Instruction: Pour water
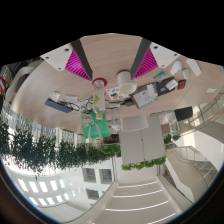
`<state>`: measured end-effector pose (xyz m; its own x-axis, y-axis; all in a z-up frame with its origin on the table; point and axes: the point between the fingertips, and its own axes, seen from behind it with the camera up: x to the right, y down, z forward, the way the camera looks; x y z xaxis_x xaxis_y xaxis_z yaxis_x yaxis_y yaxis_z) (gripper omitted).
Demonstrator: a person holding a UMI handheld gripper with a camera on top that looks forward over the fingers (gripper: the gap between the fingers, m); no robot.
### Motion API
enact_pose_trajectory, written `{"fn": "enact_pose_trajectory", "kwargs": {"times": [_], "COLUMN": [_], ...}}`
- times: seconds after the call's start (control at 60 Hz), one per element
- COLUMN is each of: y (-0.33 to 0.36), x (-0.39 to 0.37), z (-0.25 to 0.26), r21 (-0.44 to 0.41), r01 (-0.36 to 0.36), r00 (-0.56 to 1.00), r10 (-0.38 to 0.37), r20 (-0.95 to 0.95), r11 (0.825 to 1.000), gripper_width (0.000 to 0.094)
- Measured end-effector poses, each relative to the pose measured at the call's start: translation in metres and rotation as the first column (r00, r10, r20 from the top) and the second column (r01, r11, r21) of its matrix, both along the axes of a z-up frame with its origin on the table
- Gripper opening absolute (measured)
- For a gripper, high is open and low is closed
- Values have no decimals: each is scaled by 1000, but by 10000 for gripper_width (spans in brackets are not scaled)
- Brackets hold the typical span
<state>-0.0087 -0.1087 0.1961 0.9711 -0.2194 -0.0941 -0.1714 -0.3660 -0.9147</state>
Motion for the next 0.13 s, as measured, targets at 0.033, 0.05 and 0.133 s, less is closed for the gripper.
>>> {"fn": "enact_pose_trajectory", "kwargs": {"times": [0.033, 0.05, 0.133], "y": [-10, -15, -41], "x": [-9, -14, -39], "z": [7, 10, 26], "r21": [-7, -10, -19], "r01": [13, 20, 35], "r00": [1000, 1000, 999], "r10": [-13, -19, -34], "r20": [5, 9, 32], "r11": [1000, 1000, 999], "gripper_width": [835, 835, 834]}}
